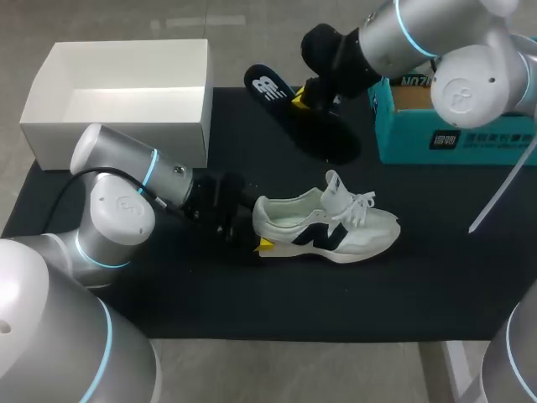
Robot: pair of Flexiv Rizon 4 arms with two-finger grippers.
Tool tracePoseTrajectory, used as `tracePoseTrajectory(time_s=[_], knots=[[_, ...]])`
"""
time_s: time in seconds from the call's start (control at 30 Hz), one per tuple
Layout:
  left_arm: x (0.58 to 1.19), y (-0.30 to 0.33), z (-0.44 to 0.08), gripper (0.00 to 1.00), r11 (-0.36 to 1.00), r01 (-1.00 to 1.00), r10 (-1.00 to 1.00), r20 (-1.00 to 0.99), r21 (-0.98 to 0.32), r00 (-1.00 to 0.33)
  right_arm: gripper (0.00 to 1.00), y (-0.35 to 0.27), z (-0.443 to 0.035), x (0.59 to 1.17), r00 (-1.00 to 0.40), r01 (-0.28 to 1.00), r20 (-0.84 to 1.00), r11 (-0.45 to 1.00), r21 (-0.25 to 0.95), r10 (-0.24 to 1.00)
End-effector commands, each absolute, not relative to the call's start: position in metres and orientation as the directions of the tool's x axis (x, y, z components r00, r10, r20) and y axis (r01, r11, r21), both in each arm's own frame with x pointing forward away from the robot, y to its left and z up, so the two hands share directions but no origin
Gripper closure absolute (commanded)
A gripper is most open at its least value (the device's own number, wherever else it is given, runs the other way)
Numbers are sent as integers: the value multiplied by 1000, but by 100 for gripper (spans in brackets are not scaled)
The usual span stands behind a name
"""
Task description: Take the shoe out of the shoebox, open the shoe tongue, remove and reinsert the insole, then place the shoe into the shoebox
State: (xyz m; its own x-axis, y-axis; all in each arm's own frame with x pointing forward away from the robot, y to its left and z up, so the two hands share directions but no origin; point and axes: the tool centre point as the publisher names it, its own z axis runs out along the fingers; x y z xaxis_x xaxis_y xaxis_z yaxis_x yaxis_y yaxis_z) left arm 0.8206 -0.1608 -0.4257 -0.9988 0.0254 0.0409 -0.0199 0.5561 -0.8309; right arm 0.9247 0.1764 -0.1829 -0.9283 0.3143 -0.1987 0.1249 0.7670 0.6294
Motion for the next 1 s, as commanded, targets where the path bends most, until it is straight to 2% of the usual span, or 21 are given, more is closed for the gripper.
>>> tracePoseTrajectory(time_s=[0.03,0.77,0.87,1.0], knots=[[821,-161,-427,100,559,-20,25,41,-829,-999,100,175,-184,924,-928,124,-199,765,632,315],[821,-161,-427,100,559,-20,25,41,-829,-999,100,175,-184,924,-928,124,-199,765,632,315],[821,-161,-427,100,559,-20,25,41,-829,-999,100,178,-170,924,-874,194,-194,685,703,446],[821,-161,-427,100,559,-20,25,41,-829,-999,100,183,-149,921,-836,217,-177,609,763,519]])
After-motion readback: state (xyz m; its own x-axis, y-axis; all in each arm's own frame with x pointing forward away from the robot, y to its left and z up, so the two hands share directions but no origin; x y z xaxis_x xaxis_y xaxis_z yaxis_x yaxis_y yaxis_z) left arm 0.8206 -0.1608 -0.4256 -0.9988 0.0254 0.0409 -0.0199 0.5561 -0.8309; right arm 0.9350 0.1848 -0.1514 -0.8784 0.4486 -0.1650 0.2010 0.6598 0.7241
